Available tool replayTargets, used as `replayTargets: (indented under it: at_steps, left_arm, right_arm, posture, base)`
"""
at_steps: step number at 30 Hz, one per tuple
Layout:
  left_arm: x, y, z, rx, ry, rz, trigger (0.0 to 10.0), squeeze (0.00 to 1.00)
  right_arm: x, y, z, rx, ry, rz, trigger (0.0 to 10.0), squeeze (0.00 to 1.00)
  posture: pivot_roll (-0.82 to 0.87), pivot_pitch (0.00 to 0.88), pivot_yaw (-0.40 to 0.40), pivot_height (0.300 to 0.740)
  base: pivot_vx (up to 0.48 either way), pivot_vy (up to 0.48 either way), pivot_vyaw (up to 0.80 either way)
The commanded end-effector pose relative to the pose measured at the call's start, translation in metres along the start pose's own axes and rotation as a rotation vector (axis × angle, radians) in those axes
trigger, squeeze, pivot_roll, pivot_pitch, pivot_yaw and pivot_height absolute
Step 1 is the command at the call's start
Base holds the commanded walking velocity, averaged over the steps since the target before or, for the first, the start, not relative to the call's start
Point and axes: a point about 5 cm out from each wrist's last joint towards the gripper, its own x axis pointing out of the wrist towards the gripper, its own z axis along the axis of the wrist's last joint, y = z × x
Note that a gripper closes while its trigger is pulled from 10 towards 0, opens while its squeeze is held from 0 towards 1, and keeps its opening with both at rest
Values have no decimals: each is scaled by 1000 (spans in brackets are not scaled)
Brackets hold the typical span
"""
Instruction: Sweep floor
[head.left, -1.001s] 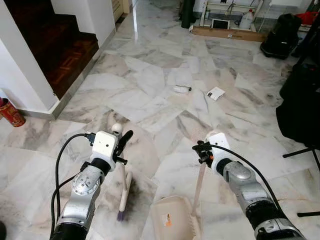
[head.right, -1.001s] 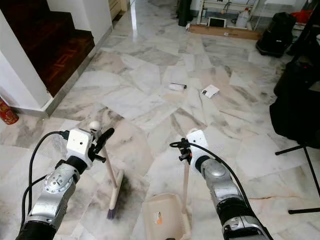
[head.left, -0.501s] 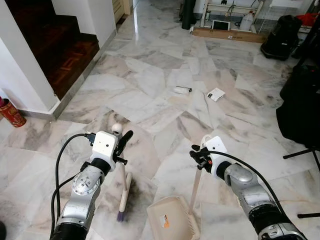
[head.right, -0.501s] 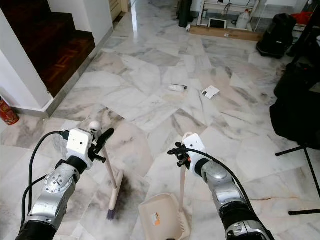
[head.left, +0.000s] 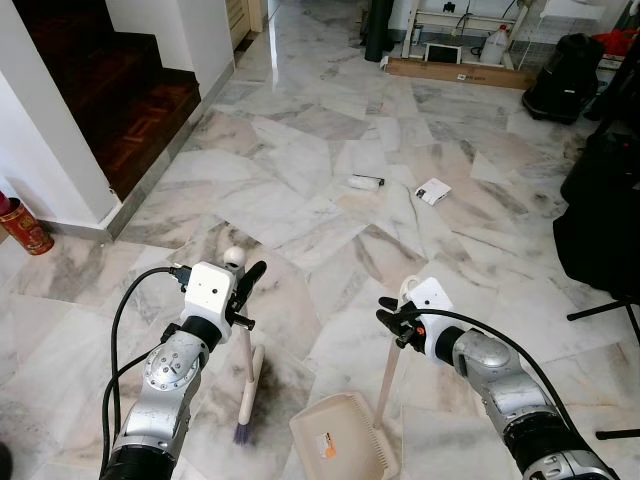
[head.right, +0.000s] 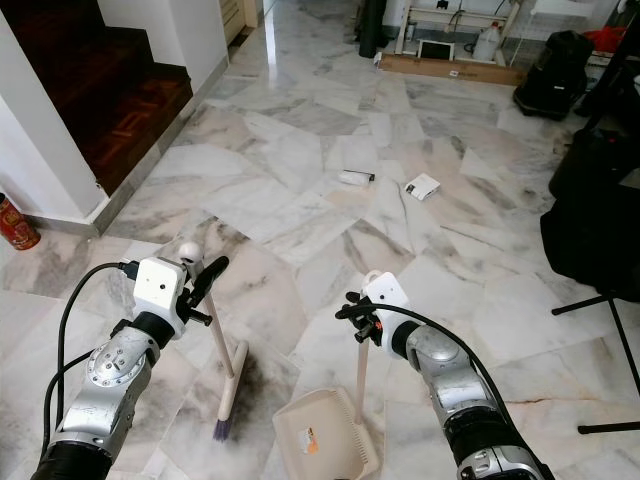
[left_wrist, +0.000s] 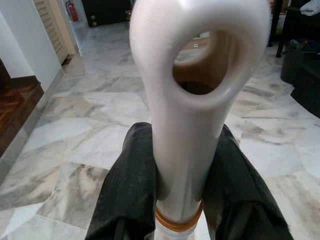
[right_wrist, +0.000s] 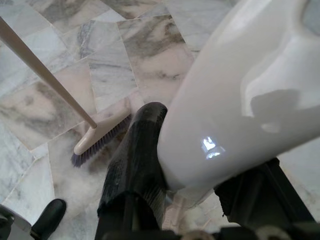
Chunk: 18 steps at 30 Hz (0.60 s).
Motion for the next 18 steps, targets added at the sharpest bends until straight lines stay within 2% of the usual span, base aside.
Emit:
replayTargets:
  at_steps: [1,3,4,9,14,18]
  left_arm:
    - [4,2,6,18,-20,-7,10000,0]
    - [4,2,6,20,-21,-5,10000,0]
    - [4,2,6,21,-22,-4,10000,0]
    - [4,3,7,27,-22,3,10000,0]
    - [4,4,7,31,-22,8,10000,0]
    - [4,5,7,34,-23,13,10000,0]
  right_arm:
    - [-2,15,-41,41,184,39,10000,0]
    - [-1,11,-39,38,173,-28,10000,0]
    - [0,2,-35,62,139,-140,10000,0]
    - [-4,-25,-15,135,-3,-480,10000,0]
    - [-4,-27,-5,140,-71,-566,10000,0]
    - [1,-23,-1,199,-112,-606,10000,0]
  posture:
    - [-19,113,-15,740]
    - [-19,113,-15,740]
    - [-19,113,-15,740]
    - [-22,116,-13,740]
    - [-23,118,-14,740]
    - [-23,118,-14,740]
  base:
    - [0,0,0]
    - [0,0,0]
    - [0,0,0]
    - [0,0,0]
    - [0,0,0]
    - [0,0,0]
